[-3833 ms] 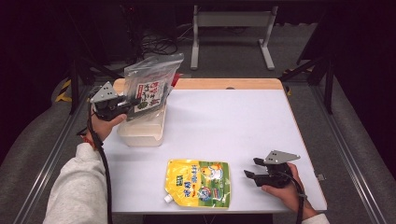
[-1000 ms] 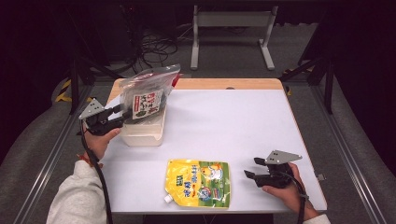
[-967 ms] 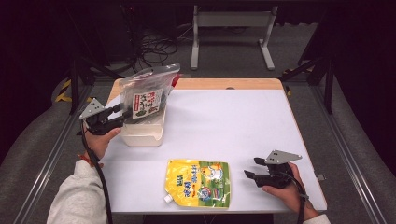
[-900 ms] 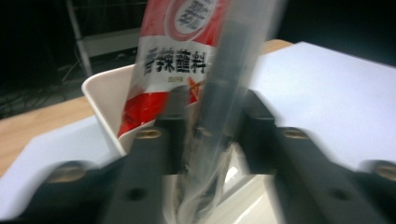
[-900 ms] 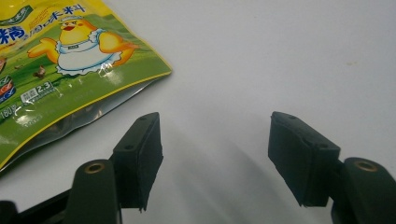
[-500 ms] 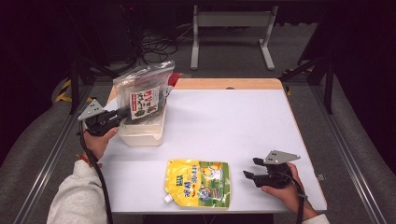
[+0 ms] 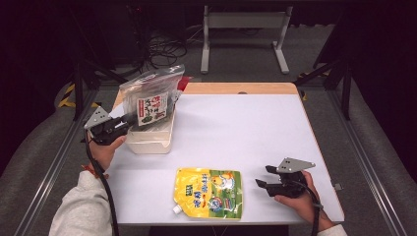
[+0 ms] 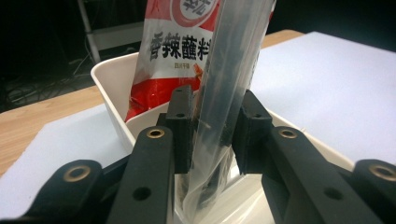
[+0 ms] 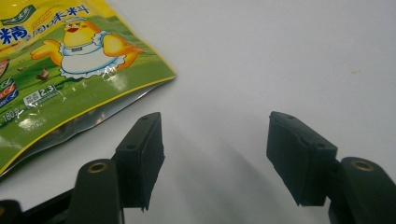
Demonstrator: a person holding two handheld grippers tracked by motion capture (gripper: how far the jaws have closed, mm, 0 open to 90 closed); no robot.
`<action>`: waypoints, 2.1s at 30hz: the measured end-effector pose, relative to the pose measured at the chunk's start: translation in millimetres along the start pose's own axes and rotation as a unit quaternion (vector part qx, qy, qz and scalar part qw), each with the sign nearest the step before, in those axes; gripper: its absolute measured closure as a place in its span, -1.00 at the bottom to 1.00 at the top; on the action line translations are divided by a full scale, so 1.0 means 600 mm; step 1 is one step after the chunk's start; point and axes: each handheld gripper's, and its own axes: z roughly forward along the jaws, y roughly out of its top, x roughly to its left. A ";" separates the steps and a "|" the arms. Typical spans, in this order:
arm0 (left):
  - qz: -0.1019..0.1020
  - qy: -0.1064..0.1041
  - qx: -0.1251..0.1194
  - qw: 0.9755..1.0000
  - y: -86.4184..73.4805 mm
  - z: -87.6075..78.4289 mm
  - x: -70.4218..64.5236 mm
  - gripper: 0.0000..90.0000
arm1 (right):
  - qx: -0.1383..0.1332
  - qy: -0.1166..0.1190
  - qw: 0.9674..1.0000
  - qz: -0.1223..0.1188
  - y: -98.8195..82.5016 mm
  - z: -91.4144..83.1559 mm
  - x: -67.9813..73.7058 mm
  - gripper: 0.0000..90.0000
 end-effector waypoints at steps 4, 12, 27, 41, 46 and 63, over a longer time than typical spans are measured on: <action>0.008 0.007 -0.006 1.000 0.006 -0.010 -0.008 0.47 | -0.004 -0.001 1.000 -0.002 0.003 -0.001 0.000 -0.14; 0.013 0.048 -0.013 0.999 0.011 -0.053 -0.024 0.25 | -0.013 0.010 1.000 -0.018 0.013 -0.002 0.008 0.16; 0.034 0.068 -0.009 0.997 0.003 -0.123 -0.088 0.04 | -0.001 0.064 0.996 -0.068 0.025 0.008 0.040 0.71; 0.075 -0.120 0.146 0.979 -0.081 -0.073 -0.217 0.57 | 0.033 0.114 0.988 -0.099 0.017 0.022 0.075 0.97; 0.096 -0.177 0.211 0.957 -0.104 -0.047 -0.253 0.85 | 0.045 0.126 0.985 -0.108 0.015 0.023 0.086 0.99; 0.102 -0.199 0.240 0.945 -0.112 -0.001 -0.272 1.00 | 0.067 0.155 0.979 -0.119 0.011 0.019 0.101 1.00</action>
